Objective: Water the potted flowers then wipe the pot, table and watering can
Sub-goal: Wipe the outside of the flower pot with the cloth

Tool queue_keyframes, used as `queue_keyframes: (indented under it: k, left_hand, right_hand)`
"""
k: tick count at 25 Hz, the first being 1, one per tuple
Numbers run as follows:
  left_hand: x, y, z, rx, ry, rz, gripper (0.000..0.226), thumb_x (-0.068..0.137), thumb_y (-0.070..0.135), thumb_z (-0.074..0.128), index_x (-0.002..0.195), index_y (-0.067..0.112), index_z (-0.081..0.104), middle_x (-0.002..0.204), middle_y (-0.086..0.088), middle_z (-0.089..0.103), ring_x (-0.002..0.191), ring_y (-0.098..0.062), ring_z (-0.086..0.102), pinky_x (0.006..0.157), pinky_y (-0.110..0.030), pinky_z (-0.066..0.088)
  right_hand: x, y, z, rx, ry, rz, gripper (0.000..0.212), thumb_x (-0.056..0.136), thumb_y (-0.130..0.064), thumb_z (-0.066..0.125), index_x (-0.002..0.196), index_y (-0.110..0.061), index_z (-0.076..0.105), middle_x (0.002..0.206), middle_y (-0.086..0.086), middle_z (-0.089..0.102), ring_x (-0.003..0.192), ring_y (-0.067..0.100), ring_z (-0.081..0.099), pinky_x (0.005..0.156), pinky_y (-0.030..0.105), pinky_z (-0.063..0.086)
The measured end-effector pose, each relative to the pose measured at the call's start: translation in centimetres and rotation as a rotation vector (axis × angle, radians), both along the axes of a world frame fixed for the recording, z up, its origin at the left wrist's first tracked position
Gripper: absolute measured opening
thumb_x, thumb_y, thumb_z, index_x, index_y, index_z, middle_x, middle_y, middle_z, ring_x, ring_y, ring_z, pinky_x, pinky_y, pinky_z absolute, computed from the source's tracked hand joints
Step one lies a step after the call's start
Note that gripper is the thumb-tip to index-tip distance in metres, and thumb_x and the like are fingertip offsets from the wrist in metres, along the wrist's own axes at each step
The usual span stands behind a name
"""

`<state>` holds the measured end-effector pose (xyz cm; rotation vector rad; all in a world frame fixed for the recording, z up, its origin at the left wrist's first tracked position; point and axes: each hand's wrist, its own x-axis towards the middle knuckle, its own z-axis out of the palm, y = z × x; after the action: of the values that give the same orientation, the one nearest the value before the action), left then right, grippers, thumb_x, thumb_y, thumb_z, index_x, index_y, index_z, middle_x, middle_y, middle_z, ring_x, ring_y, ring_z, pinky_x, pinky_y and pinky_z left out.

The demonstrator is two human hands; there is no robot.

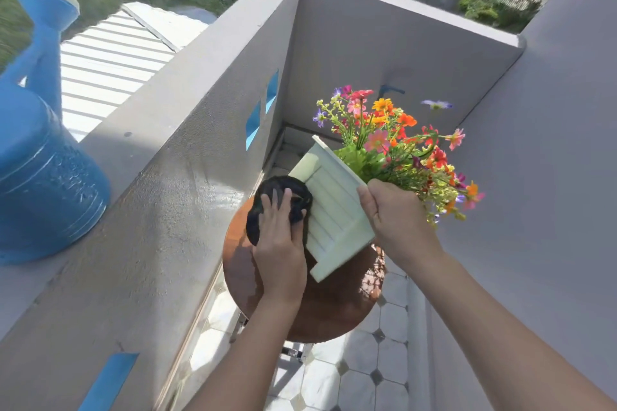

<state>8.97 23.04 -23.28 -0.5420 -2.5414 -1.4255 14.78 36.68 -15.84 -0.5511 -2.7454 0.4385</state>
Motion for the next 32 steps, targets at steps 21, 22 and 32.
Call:
queue_keyframes:
  k: [21, 22, 32]
  left_hand:
    - [-10.6, 0.3, 7.2, 0.069, -0.793, -0.217, 0.015, 0.063, 0.021, 0.064, 0.068, 0.016, 0.051, 0.07, -0.001, 0.052, 0.063, -0.018, 0.048, 0.052, -0.026, 0.034]
    - [-10.3, -0.1, 7.1, 0.052, -0.744, -0.193, 0.016, 0.062, 0.02, 0.061, 0.07, 0.015, 0.049, 0.067, 0.0, 0.049, 0.062, -0.018, 0.046, 0.05, -0.026, 0.031]
    - [-6.3, -0.1, 10.0, -0.215, -0.479, -0.193, 0.027, 0.075, 0.012, 0.054, 0.058, 0.01, 0.033, 0.07, -0.012, 0.045, 0.09, -0.04, 0.055, 0.064, -0.033, 0.034]
  right_hand:
    - [1.0, -1.1, -1.2, 0.188, 0.038, 0.205, 0.039, 0.098, -0.041, 0.025, 0.074, -0.016, 0.043, 0.064, -0.003, 0.046, 0.051, 0.02, 0.048, 0.049, 0.028, 0.032]
    - [0.9, -1.2, -1.2, 0.274, 0.024, 0.201, 0.035, 0.097, -0.036, 0.029, 0.076, -0.015, 0.048, 0.065, 0.0, 0.052, 0.053, 0.023, 0.052, 0.05, 0.028, 0.036]
    - [-0.9, -6.3, -0.6, 0.183, 0.123, -0.011, 0.033, 0.09, -0.029, 0.039, 0.075, -0.009, 0.061, 0.067, 0.006, 0.059, 0.063, 0.028, 0.057, 0.053, 0.03, 0.038]
